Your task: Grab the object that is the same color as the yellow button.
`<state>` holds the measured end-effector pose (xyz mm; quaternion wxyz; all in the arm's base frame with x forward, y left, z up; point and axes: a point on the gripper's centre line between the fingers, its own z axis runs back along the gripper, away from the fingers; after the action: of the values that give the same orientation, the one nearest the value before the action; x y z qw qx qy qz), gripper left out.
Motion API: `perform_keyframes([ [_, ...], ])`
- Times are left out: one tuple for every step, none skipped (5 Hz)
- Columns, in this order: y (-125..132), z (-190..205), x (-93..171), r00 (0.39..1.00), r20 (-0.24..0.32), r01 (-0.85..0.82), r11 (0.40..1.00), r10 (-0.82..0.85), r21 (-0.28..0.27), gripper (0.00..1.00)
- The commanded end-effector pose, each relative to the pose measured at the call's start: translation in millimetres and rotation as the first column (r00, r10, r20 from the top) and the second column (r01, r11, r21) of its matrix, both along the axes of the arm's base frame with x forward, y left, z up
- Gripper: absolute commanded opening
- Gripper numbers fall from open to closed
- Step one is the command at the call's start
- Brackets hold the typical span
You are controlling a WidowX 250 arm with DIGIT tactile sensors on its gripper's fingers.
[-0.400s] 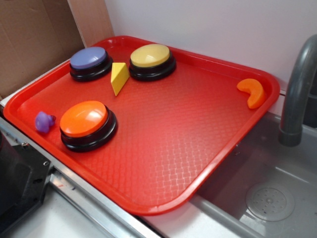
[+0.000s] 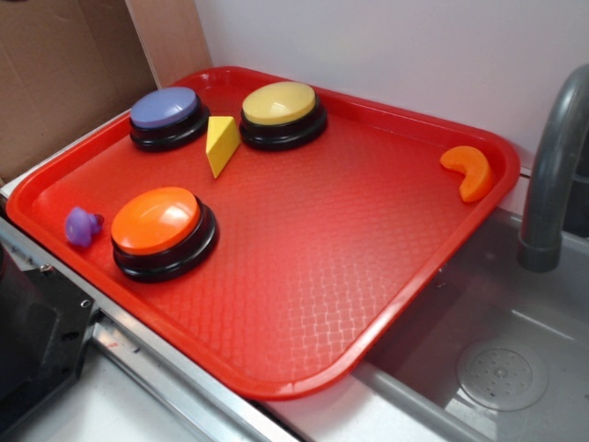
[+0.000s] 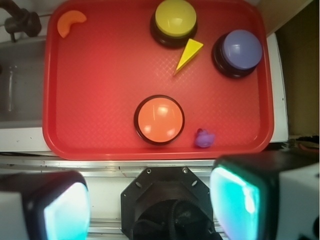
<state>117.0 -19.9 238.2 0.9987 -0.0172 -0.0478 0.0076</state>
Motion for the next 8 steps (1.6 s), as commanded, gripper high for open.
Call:
perform_keyframes([
  [15, -24, 39, 0.971, 0.048, -0.233, 0.973, 0.233, -0.005, 1.0],
  [31, -50, 65, 0.933, 0.022, -0.359, 0.933, 0.359, -0.021, 1.0],
  [42, -75, 83, 0.879, 0.048, -0.475, 0.88, 0.474, 0.015, 1.0],
  [52, -105, 102, 0.822, 0.085, -0.563, 0.826, 0.563, -0.029, 1.0],
  [63, -134, 116, 0.782, 0.068, -0.619, 0.785, 0.619, -0.021, 1.0],
  [68, -160, 127, 0.774, 0.054, -0.631, 0.775, 0.63, 0.002, 1.0],
  [74, -187, 136, 0.749, 0.026, -0.662, 0.75, 0.662, -0.002, 1.0],
  [79, -200, 139, 0.739, 0.025, -0.674, 0.739, 0.673, 0.0, 1.0],
])
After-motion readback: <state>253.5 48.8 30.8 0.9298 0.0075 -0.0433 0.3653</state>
